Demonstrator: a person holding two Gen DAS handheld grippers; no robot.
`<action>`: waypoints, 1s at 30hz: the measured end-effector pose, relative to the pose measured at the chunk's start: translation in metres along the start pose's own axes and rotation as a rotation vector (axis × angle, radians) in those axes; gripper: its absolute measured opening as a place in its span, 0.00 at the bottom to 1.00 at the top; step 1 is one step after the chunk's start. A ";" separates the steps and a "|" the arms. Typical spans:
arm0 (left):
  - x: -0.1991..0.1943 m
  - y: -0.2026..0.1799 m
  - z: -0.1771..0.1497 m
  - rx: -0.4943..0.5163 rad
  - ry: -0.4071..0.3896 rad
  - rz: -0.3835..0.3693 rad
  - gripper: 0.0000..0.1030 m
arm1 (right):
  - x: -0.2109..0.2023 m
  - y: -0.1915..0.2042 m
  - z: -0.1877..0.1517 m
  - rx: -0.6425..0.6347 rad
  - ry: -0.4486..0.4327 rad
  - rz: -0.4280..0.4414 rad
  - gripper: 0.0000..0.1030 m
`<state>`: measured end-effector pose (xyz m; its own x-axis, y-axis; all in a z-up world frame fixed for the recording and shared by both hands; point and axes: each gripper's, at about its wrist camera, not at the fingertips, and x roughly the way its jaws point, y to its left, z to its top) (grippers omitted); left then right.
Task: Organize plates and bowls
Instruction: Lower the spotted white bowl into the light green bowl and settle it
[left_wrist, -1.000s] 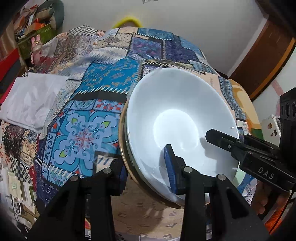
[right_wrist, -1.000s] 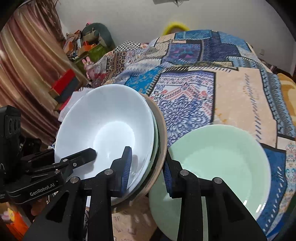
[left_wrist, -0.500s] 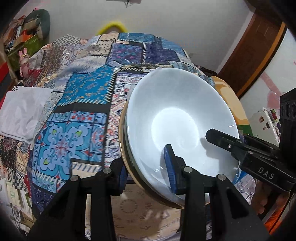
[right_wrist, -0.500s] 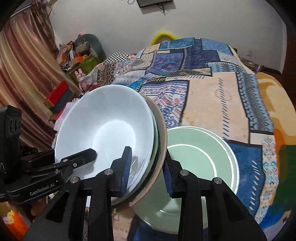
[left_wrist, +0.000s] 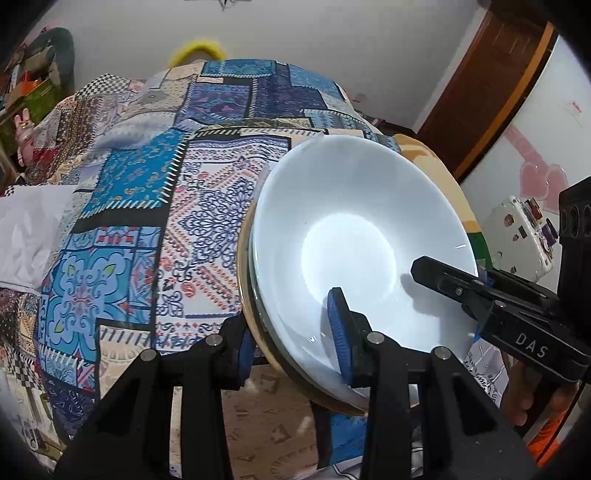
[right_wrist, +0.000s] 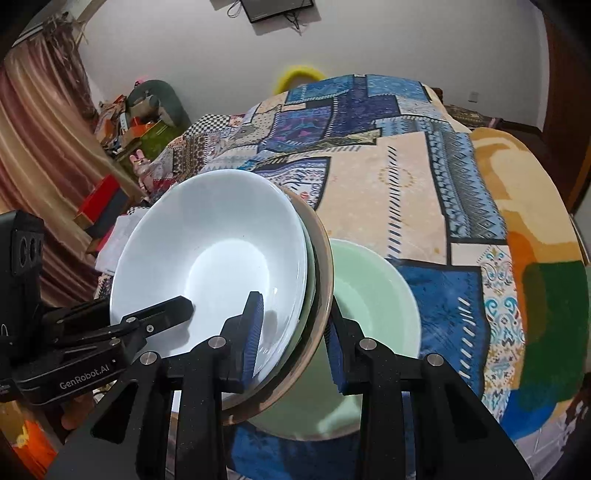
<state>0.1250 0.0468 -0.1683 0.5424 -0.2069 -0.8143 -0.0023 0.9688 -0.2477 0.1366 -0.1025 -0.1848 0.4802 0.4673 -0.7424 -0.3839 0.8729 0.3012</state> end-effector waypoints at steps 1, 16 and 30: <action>0.002 -0.002 0.000 0.002 0.003 -0.002 0.36 | 0.000 -0.002 -0.001 0.001 0.001 -0.002 0.28; 0.044 -0.019 -0.002 0.027 0.079 -0.024 0.35 | 0.010 -0.033 -0.016 0.058 0.055 -0.031 0.28; 0.058 -0.023 -0.006 0.049 0.101 -0.011 0.36 | 0.022 -0.046 -0.025 0.089 0.090 -0.007 0.31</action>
<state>0.1516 0.0119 -0.2124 0.4547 -0.2274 -0.8611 0.0455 0.9715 -0.2326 0.1449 -0.1359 -0.2296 0.4083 0.4500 -0.7942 -0.3071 0.8871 0.3447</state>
